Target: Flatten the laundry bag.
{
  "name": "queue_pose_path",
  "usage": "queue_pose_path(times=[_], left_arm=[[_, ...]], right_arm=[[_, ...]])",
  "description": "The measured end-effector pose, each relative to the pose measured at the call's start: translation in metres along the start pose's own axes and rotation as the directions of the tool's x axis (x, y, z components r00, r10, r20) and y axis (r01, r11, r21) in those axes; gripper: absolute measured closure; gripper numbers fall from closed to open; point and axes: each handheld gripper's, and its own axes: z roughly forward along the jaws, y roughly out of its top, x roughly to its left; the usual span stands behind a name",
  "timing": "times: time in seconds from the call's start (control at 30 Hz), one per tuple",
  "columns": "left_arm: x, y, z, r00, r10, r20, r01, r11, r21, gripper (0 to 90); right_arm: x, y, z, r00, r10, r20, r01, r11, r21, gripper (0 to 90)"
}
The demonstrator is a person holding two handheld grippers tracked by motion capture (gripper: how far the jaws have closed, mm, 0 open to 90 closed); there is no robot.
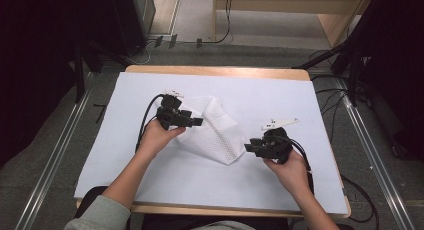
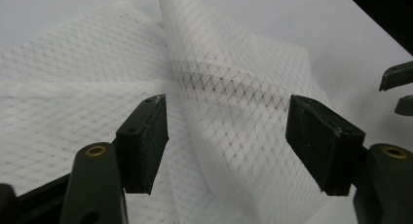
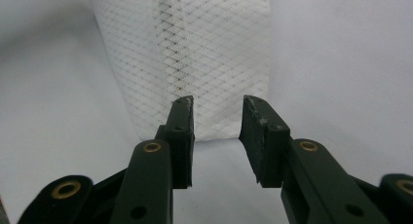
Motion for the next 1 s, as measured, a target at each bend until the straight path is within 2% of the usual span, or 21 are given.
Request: queue_pose_path(times=[0.17, 0.23, 0.33, 0.37, 0.43, 0.5, 0.53, 0.57, 0.6, 0.77, 0.87, 1.0], left_arm=[[-0.002, 0.002, 0.015, 0.9999, 0.012, -0.011, -0.011, 0.9995, 0.029, 31.0], [-0.003, 0.001, 0.025, 0.9997, 0.021, -0.011, -0.020, 0.9985, 0.050, 33.3], [-0.002, 0.001, 0.030, 0.9999, 0.016, 0.004, -0.016, 0.9979, 0.063, 39.4], [-0.002, 0.000, 0.031, 0.9999, 0.003, 0.010, -0.004, 0.9981, 0.062, 42.7], [-0.002, -0.001, 0.033, 0.9999, 0.007, 0.013, -0.008, 0.9982, 0.060, 52.9], [-0.001, -0.001, 0.035, 0.9998, -0.002, 0.019, 0.001, 0.9979, 0.065, 56.0], [0.000, -0.002, 0.037, 0.9992, -0.007, 0.039, 0.004, 0.9973, 0.073, 66.4], [0.001, -0.002, 0.038, 0.9985, -0.017, 0.052, 0.013, 0.9966, 0.081, 66.4], [0.000, -0.003, 0.042, 0.9985, -0.010, 0.054, 0.005, 0.9947, 0.103, 72.4], [-0.003, -0.004, 0.046, 0.9986, 0.014, 0.051, -0.020, 0.9936, 0.111, 82.1], [-0.007, -0.005, 0.048, 0.9976, 0.034, 0.061, -0.041, 0.9926, 0.114, 84.5], [-0.012, -0.006, 0.050, 0.9952, 0.056, 0.081, -0.064, 0.9917, 0.111, 83.1]], right_arm=[[0.000, -0.001, -0.001, 1.0000, 0.001, 0.002, -0.001, 1.000, 0.001, 67.5], [0.000, -0.003, -0.002, 1.0000, 0.003, 0.004, -0.003, 1.000, 0.000, 67.5], [-0.001, -0.004, -0.004, 0.9999, 0.010, 0.009, -0.010, 1.000, -0.008, 67.4], [-0.002, -0.004, -0.005, 0.9998, 0.012, 0.013, -0.012, 1.000, -0.009, 67.3], [-0.003, -0.005, -0.007, 0.9997, 0.017, 0.017, -0.017, 1.000, -0.016, 67.3], [-0.004, -0.005, -0.008, 0.9995, 0.024, 0.021, -0.023, 1.000, -0.019, 67.3], [-0.006, -0.006, -0.010, 0.9993, 0.029, 0.024, -0.028, 0.999, -0.027, 67.3], [-0.006, -0.006, -0.010, 0.9993, 0.029, 0.024, -0.028, 0.999, -0.027, 67.3], [-0.007, -0.006, -0.011, 0.9990, 0.034, 0.030, -0.033, 0.999, -0.031, 67.4], [-0.009, -0.007, -0.013, 0.9984, 0.046, 0.032, -0.044, 0.998, -0.034, 67.6], [-0.010, -0.007, -0.013, 0.9985, 0.045, 0.031, -0.044, 0.998, -0.034, 68.8], [-0.010, -0.007, -0.012, 0.9984, 0.050, 0.028, -0.049, 0.998, -0.036, 70.5]])
